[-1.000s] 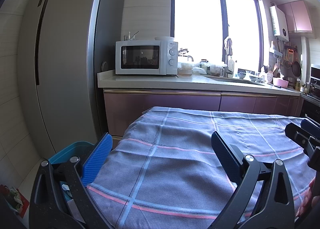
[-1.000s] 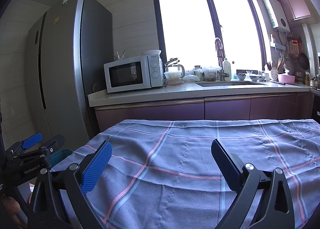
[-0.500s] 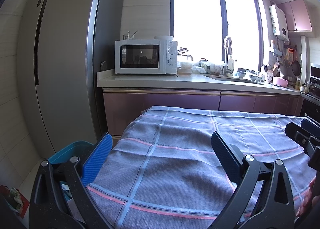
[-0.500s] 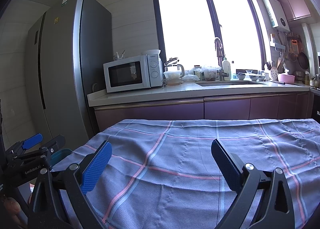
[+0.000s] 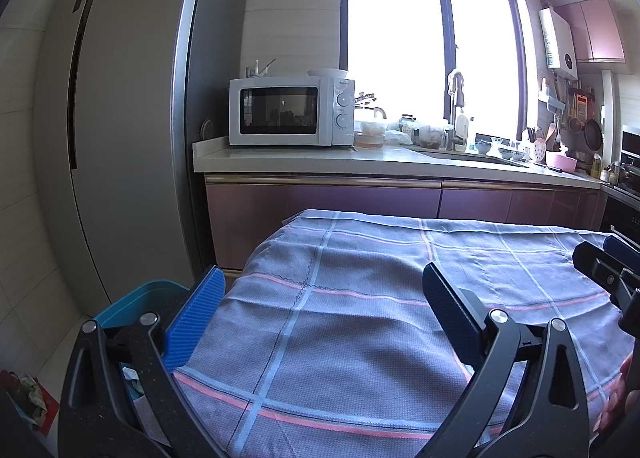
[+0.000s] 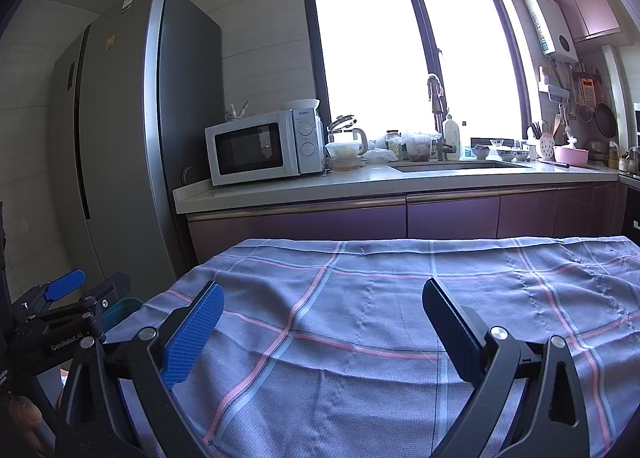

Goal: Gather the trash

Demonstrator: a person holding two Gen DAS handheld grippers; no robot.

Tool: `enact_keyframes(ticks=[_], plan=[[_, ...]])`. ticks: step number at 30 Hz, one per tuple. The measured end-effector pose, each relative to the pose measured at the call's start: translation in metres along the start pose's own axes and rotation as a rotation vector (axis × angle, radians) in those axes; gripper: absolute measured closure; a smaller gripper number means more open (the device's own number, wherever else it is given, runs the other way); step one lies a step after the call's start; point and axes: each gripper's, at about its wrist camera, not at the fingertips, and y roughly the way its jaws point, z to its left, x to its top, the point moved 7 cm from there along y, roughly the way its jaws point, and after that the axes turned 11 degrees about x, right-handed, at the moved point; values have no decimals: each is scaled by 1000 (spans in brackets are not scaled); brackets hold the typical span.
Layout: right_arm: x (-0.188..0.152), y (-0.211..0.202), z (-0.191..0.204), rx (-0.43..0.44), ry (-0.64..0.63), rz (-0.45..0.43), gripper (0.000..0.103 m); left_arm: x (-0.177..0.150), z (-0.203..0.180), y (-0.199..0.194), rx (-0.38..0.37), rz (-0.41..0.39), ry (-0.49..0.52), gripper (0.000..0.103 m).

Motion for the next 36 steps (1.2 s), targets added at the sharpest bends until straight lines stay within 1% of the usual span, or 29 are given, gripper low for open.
enact_keyframes(ticks=[18,32,34,36], plan=[[1,1,1,-4,-2,1,7,0,0,2,1,3,1,6],[1,2,1,-3,1,1,7,0,-7,7,-19,13,4,6],[0,3,-1,-5,-1,4,7,-1,-9,9,-18,22,11,6],[-1,4,-5,-10,-1,11,7,-3,-10,15,-24,50,11,6]])
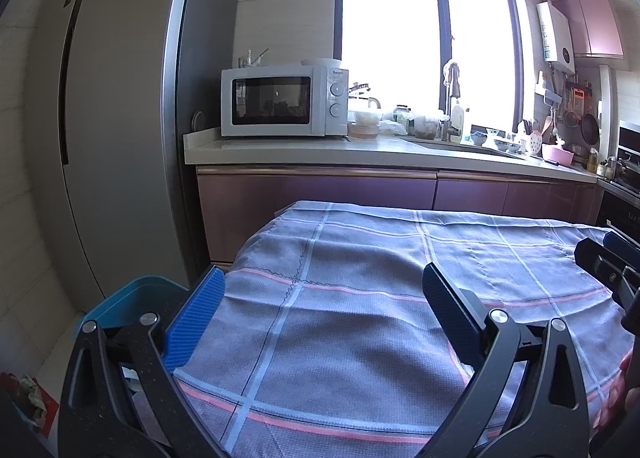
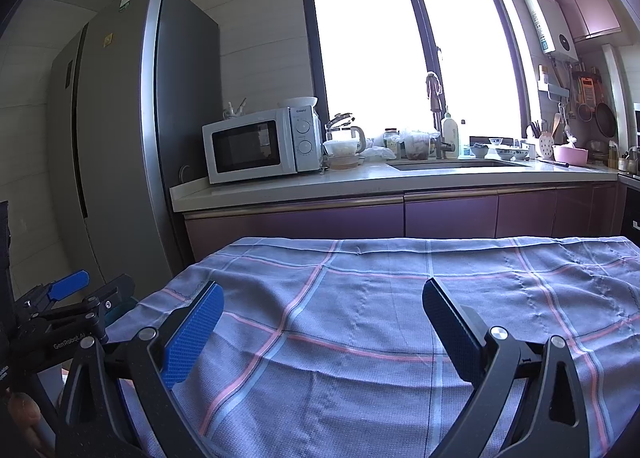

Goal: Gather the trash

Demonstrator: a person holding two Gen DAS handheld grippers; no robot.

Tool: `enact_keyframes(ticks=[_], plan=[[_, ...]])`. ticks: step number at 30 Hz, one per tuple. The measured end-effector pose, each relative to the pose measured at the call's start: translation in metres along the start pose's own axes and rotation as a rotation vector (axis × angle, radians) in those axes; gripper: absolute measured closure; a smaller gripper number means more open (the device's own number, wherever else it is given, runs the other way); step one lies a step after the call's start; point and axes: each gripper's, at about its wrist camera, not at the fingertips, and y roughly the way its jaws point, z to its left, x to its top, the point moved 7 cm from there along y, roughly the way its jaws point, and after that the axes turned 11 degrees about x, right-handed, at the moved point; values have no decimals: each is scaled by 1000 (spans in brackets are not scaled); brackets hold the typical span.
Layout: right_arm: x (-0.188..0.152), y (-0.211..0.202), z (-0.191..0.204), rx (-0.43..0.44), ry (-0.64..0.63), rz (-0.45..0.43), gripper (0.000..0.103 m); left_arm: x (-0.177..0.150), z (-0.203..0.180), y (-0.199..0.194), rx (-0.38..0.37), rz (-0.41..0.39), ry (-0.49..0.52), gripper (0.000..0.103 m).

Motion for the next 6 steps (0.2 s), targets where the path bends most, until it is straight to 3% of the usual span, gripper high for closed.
enact_keyframes(ticks=[6], plan=[[-11,7,-34,-41,34,78,7,-15,-19,50,-60,207,48,6]])
